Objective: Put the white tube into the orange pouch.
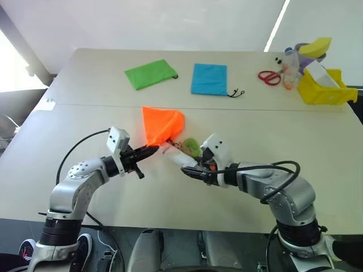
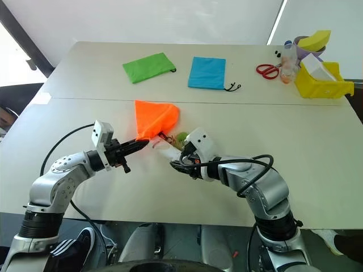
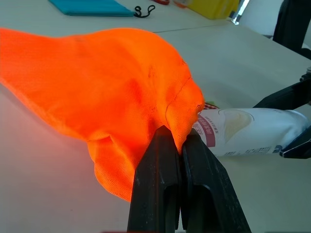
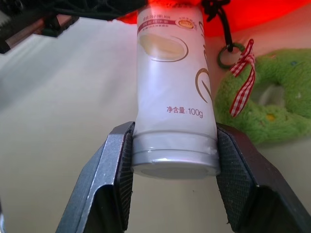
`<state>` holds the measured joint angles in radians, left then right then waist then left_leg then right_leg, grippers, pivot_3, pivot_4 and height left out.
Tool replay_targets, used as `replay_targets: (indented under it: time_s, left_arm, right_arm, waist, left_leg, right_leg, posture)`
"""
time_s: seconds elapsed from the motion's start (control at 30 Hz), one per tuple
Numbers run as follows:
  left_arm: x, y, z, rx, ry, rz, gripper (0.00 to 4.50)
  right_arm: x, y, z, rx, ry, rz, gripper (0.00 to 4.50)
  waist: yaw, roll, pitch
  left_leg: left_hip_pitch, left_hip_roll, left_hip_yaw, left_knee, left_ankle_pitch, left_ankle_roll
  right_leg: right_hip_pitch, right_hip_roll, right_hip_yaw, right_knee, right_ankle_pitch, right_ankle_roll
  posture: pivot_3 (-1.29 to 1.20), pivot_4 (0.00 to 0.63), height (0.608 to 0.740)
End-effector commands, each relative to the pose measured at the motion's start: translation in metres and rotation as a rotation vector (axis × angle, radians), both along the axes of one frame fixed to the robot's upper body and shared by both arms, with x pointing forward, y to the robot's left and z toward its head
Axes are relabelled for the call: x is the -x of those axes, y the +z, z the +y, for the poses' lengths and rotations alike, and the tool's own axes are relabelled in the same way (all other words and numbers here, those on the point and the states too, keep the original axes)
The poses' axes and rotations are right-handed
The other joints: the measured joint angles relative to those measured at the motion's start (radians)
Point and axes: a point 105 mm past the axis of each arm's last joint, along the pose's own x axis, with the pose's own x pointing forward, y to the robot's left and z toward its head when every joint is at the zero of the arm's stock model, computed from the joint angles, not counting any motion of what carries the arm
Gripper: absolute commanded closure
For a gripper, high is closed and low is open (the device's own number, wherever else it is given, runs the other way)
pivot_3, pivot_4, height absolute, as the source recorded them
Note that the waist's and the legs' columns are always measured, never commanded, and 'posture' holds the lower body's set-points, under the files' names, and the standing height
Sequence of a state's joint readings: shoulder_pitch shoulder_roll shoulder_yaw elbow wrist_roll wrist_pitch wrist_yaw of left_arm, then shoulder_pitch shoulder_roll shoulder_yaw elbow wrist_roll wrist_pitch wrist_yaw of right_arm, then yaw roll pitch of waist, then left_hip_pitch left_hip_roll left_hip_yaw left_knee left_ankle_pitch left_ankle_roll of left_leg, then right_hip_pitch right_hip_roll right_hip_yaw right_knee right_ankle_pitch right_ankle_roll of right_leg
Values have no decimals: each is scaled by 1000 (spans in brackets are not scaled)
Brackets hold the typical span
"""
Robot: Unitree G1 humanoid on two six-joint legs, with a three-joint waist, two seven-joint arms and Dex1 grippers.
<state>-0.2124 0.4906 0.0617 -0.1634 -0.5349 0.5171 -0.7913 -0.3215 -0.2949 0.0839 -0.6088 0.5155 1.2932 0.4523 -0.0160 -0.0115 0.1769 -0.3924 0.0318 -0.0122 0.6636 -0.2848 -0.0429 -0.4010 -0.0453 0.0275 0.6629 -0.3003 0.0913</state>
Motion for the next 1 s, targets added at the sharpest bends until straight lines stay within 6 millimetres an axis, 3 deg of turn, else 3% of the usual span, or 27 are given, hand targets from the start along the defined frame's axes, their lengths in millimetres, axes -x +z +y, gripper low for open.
replay_targets:
  time_s: [0.03,0.17,0.33,0.53,0.73,0.9,1.0]
  left_arm:
    - [-3,2,2,-16,15,-28,4500]
    - [-6,5,4,-8,26,-31,4500]
    - [-10,9,8,8,47,-36,4500]
    - [-14,11,11,67,93,1,4500]
    - [-7,16,-1,83,39,7,4500]
    - [-2,19,-6,84,3,7,4500]
    - [-2,7,-2,3,6,13,4500]
  right_arm:
    - [9,28,7,-86,48,-100,2708]
    - [7,30,5,-103,31,-105,2708]
    - [10,19,4,-44,47,-112,2708]
    - [9,35,4,-144,31,-164,2708]
    - [4,46,4,-221,-28,-200,2708]
    - [5,27,2,-111,-25,-203,2708]
    - [8,15,3,-22,18,-219,2708]
  waist:
    - [0,0,0]
    - [0,0,0]
    - [-1,0,0]
    - [-1,0,0]
    - [-1,0,0]
    - [-1,0,0]
    - [-2,0,0]
  left_leg:
    - [0,0,0,0,0,0]
    - [0,0,0,0,0,0]
    - [0,0,0,0,0,0]
    - [0,0,0,0,0,0]
    - [0,0,0,-1,0,0]
    - [0,0,0,-1,0,0]
    - [0,0,0,-1,0,0]
  right_leg:
    - [0,0,0,0,0,0]
    - [0,-1,0,0,0,0]
    - [0,0,0,0,0,0]
    - [0,0,0,0,0,0]
    - [-1,0,0,0,0,0]
    - [-1,0,0,0,0,0]
    - [-1,1,0,0,0,0]
  posture:
    - [0,150,740]
    - [0,150,740]
    - [0,150,740]
    - [0,150,740]
    - [0,150,740]
    - [0,150,740]
    - [0,150,740]
